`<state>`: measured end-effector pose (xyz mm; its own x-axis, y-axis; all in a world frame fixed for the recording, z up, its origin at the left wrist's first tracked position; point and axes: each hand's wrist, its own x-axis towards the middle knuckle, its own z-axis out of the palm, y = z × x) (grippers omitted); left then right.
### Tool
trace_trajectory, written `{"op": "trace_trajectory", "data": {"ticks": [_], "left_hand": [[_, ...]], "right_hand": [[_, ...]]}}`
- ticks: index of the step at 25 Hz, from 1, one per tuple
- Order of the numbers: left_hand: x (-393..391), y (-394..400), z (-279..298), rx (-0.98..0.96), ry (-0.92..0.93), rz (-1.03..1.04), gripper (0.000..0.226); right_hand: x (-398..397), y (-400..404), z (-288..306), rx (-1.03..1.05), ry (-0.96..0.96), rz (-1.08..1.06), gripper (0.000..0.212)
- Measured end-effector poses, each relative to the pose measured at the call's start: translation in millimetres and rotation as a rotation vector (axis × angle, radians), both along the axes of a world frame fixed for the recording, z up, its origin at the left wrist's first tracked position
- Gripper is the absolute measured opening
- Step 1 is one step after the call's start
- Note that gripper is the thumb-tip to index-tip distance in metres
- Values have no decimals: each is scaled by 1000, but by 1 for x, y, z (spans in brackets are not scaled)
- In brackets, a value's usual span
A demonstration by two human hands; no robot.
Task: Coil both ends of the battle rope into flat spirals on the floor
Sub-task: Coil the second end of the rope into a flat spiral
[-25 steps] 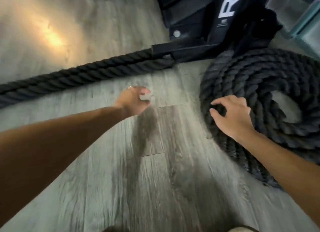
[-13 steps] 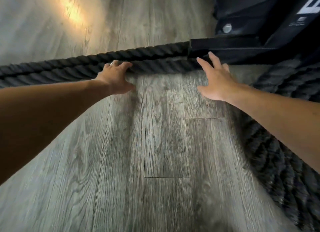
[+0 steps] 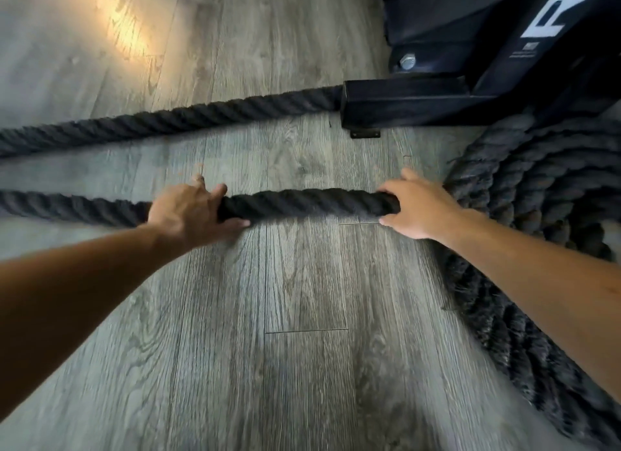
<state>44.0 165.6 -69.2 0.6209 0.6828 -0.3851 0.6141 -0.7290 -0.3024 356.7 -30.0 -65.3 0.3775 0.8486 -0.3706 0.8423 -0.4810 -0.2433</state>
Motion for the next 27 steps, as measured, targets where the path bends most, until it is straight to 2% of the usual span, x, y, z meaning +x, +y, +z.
{"op": "trace_trajectory", "data": {"ticks": [2, 4, 6, 8, 10, 12, 15, 18, 20, 22, 23, 25, 27], "left_hand": [[-17, -38, -1, -1, -68, 49, 89], [-30, -76, 0, -48, -79, 85, 88], [-35, -119, 3, -103, -97, 92, 86], [-30, -168, 2, -162, -139, 84, 88], [-21, -217, -2, -222, -161, 87, 87], [-8, -262, -2, -270, -171, 68, 78], [4, -309, 4, -403, -272, 78, 67], [-4, -310, 13, -394, -441, 112, 54], [-15, -290, 20, -232, -508, 21, 57], [-24, -263, 23, -124, -437, -58, 73], [-27, -251, 23, -152, -377, -63, 77], [-34, -237, 13, -297, -242, -51, 68], [-39, -234, 0, -342, -189, -50, 59]], "right_hand": [[-19, -22, -2, 116, -17, -49, 46], [-45, -37, -3, 228, 44, -128, 57], [-75, -47, -7, 274, 231, -316, 68], [-102, -54, -12, 207, 474, -479, 89], [-125, -62, -18, 137, 611, -499, 107], [-139, -78, -24, 123, 587, -508, 112], [-134, -121, -26, 135, 452, -548, 95], [-126, -165, -23, 84, 417, -403, 93], [-139, -178, -20, 7, 407, -174, 96], [-160, -176, -19, -32, 390, 40, 98], [-169, -172, -20, -28, 362, 129, 97], [-179, -163, -18, -1, 293, 231, 96], [-181, -163, -16, 57, 190, 234, 89]]}}
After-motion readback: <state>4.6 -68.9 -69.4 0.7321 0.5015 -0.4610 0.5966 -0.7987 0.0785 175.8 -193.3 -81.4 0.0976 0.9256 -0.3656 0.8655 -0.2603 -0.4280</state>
